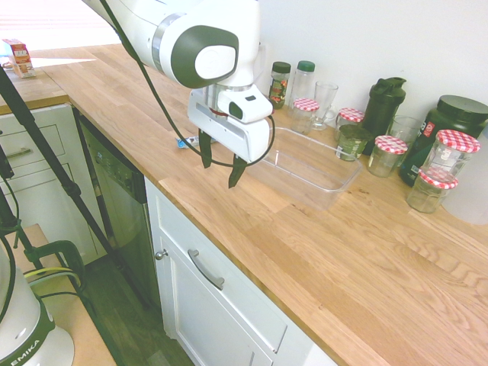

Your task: Put the protein bar into the container

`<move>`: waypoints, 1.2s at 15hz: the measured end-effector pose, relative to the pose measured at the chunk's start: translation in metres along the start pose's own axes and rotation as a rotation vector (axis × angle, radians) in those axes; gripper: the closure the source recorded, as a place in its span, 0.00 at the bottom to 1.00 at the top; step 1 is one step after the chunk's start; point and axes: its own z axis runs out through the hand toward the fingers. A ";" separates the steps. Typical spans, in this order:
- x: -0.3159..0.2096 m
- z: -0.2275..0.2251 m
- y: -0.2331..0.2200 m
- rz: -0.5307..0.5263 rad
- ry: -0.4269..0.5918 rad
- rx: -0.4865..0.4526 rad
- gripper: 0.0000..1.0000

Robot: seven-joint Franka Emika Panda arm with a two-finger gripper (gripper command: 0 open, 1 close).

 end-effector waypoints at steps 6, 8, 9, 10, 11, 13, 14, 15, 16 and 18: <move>-0.022 -0.011 -0.028 -0.041 0.041 -0.026 0.00; -0.044 -0.017 -0.052 -0.045 0.051 -0.037 0.00; -0.054 -0.017 -0.065 -0.043 0.056 -0.043 0.00; -0.064 -0.016 -0.079 -0.035 0.056 -0.047 0.00; -0.073 -0.015 -0.094 -0.020 0.055 -0.049 0.00; -0.089 -0.013 -0.125 0.027 0.053 -0.053 0.00; -0.096 -0.010 -0.140 0.061 0.049 -0.055 0.00; -0.102 -0.006 -0.155 0.095 0.044 -0.060 0.00; -0.107 0.000 -0.169 0.126 0.041 -0.065 0.00; -0.114 0.011 -0.196 0.171 0.032 -0.067 0.00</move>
